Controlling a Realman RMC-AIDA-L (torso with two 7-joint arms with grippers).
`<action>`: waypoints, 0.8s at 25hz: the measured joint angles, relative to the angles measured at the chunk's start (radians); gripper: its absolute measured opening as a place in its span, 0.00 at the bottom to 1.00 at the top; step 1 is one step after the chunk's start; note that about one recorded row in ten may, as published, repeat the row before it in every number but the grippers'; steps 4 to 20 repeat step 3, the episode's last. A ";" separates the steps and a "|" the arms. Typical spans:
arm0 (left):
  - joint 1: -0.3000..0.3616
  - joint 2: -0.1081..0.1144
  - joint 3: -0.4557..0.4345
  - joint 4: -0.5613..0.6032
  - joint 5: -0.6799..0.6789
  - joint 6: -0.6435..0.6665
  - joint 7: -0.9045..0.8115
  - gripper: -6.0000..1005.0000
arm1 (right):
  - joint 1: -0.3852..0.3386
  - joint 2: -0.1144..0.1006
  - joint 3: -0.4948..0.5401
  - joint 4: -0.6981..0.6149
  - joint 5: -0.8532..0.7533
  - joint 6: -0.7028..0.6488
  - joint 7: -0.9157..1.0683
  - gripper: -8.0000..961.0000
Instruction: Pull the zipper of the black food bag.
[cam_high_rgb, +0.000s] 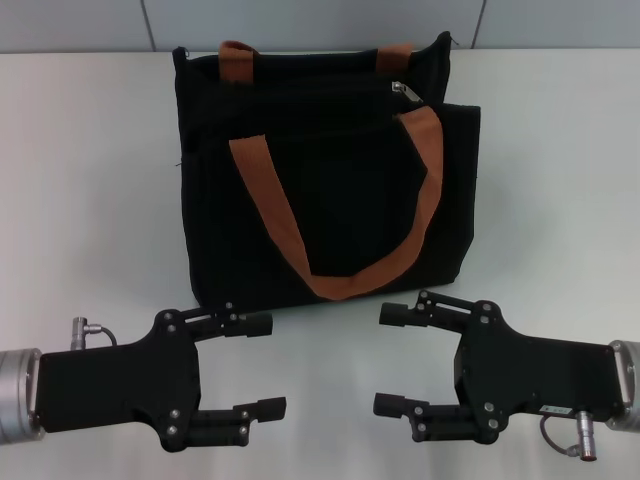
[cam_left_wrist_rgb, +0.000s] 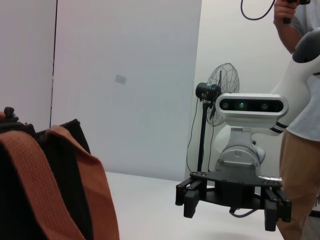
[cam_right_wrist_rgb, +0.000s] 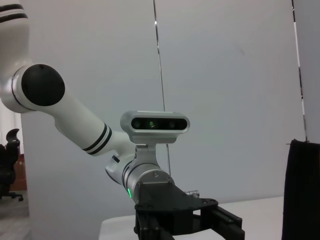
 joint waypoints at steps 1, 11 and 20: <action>0.000 0.000 0.000 0.000 0.000 0.000 0.000 0.78 | 0.000 0.000 0.000 0.000 0.000 0.000 0.000 0.83; 0.000 0.000 0.012 0.000 0.004 0.003 -0.002 0.78 | 0.003 0.000 -0.002 0.001 0.000 0.003 0.000 0.83; 0.000 0.000 0.012 0.000 0.004 0.003 -0.002 0.78 | 0.003 0.000 -0.002 0.001 0.000 0.003 0.000 0.83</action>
